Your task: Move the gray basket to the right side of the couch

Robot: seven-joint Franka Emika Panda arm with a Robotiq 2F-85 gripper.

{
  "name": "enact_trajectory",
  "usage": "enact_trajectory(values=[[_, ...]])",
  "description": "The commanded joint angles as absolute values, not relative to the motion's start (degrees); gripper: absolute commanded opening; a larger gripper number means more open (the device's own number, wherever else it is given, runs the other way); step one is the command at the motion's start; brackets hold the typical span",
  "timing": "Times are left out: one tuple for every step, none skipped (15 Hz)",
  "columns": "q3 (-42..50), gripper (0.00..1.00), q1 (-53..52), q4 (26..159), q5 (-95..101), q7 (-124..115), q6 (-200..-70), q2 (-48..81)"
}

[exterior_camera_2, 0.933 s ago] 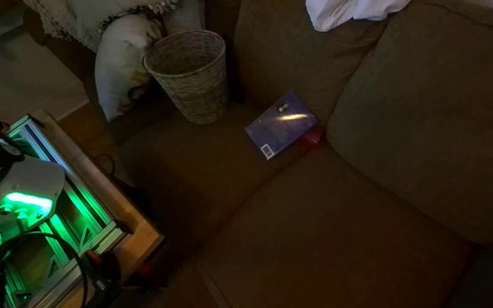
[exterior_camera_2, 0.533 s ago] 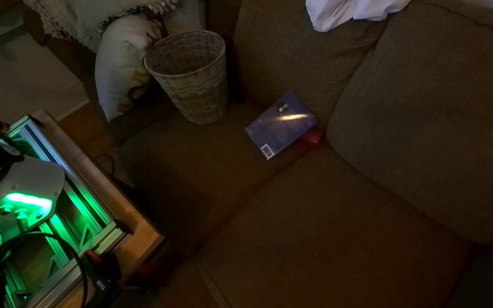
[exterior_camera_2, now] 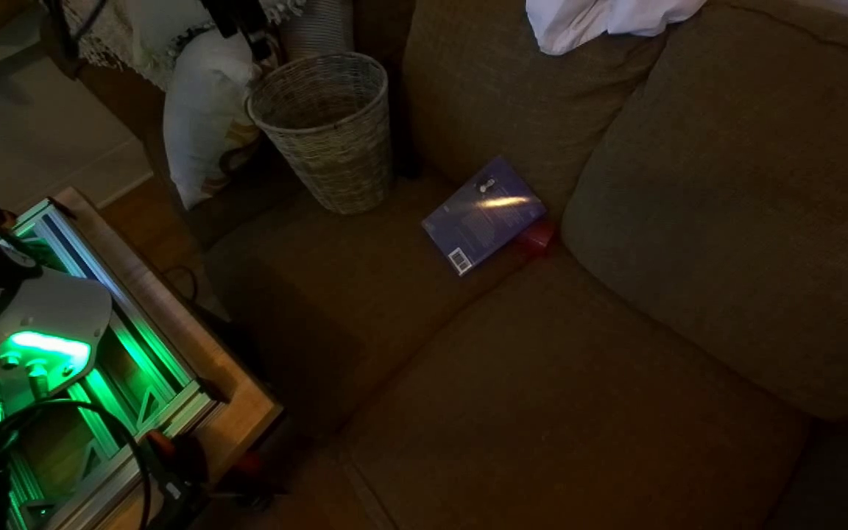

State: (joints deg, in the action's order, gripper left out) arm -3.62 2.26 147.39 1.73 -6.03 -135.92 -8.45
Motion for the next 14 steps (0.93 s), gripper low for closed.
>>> enact_trajectory(values=[[-1.1,1.0,2.2,141.1,0.1,-4.0,-135.5,6.6],[-0.6,1.0,2.3,139.1,0.0,-4.3,-135.8,10.3],[-0.2,1.0,2.3,136.8,-0.1,-4.5,-135.9,14.0],[0.4,1.0,2.4,133.8,0.3,-5.5,-136.4,17.7],[0.8,1.0,2.5,130.9,-0.2,-5.7,-137.1,21.4],[0.9,1.0,2.5,127.8,-1.0,-5.7,-137.5,24.4],[0.7,1.0,2.5,124.8,-1.9,-5.6,-138.0,26.7],[0.5,1.0,2.3,121.7,-2.6,-5.7,-138.3,29.3],[0.4,1.0,2.2,119.2,-3.0,-5.8,-138.0,31.2],[0.3,1.0,1.6,116.1,-3.0,-6.3,-137.6,34.1],[-0.1,1.0,1.3,113.3,-3.1,-6.2,-137.3,36.6],[-0.6,1.0,1.2,110.9,-3.5,-5.7,-136.7,38.8],[-1.2,1.0,1.0,108.9,-3.7,-5.4,-136.4,40.7],[-1.7,0.95,0.7,107.3,-4.0,-5.1,-136.2,42.5]])
